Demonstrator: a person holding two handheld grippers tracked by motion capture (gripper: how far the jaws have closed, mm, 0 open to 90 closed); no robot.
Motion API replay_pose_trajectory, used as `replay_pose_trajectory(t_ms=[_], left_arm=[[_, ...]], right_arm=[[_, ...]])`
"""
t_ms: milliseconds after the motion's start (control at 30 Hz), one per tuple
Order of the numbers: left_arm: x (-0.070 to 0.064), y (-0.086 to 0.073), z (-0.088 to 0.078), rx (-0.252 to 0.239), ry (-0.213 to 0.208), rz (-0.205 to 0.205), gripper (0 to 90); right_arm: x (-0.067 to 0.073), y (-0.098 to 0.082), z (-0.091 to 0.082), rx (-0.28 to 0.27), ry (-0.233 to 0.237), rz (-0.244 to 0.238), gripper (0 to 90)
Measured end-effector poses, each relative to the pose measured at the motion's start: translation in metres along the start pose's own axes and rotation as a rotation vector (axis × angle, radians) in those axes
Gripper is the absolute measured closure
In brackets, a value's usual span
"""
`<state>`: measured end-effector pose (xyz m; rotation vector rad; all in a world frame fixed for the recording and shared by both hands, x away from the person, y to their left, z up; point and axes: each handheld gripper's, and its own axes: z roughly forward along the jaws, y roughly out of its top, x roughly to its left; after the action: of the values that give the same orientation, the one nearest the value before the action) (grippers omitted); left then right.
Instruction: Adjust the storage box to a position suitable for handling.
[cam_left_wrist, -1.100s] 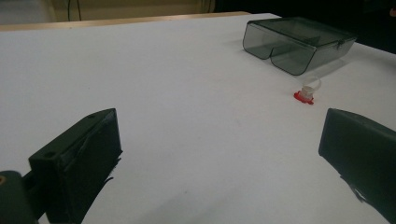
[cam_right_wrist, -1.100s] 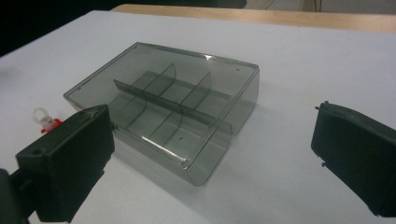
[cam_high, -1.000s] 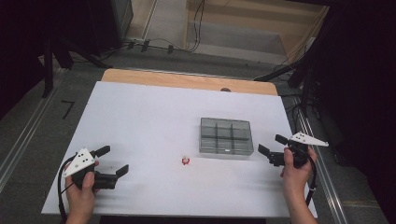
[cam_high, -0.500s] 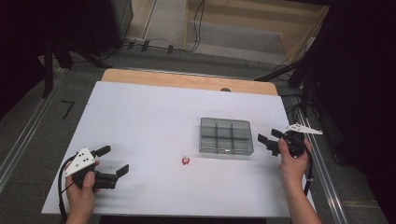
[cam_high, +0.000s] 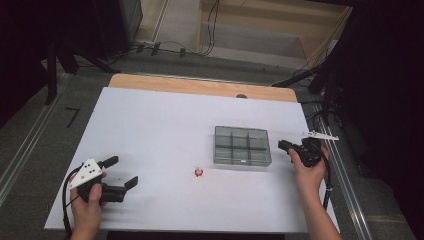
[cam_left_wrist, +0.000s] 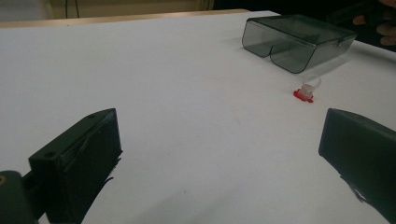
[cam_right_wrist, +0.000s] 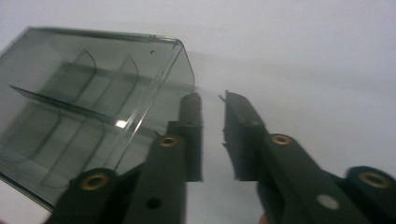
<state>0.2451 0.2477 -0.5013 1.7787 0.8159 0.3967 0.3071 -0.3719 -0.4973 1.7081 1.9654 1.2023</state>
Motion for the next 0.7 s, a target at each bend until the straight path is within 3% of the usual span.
replay_pose_trajectory(t_ms=[133, 200, 267, 333, 533, 700], left_arm=[[0.000, 0.000, 0.000, 0.001, 0.000, 0.000, 0.0], [0.000, 0.000, 0.000, 0.003, 0.000, 0.002, 0.0], [0.000, 0.000, 0.000, 0.003, 0.000, 0.002, 0.0], [0.000, 0.000, 0.000, 0.005, 0.002, 0.003, 0.0], [0.000, 0.000, 0.001, 0.006, 0.005, 0.006, 0.0], [0.000, 0.000, 0.001, 0.005, 0.004, 0.005, 0.0]], right_arm=[[-0.004, -0.001, 0.004, 0.006, 0.023, 0.022, 80.7], [-0.002, -0.001, 0.004, 0.005, -0.003, 0.022, 82.6], [0.000, -0.002, 0.005, 0.009, -0.018, -0.004, 82.8], [0.007, -0.002, 0.005, 0.022, -0.045, -0.070, 87.8], [0.015, -0.004, 0.008, 0.047, -0.082, -0.093, 88.1], [0.013, -0.008, 0.014, 0.068, -0.071, -0.078, 88.3]])
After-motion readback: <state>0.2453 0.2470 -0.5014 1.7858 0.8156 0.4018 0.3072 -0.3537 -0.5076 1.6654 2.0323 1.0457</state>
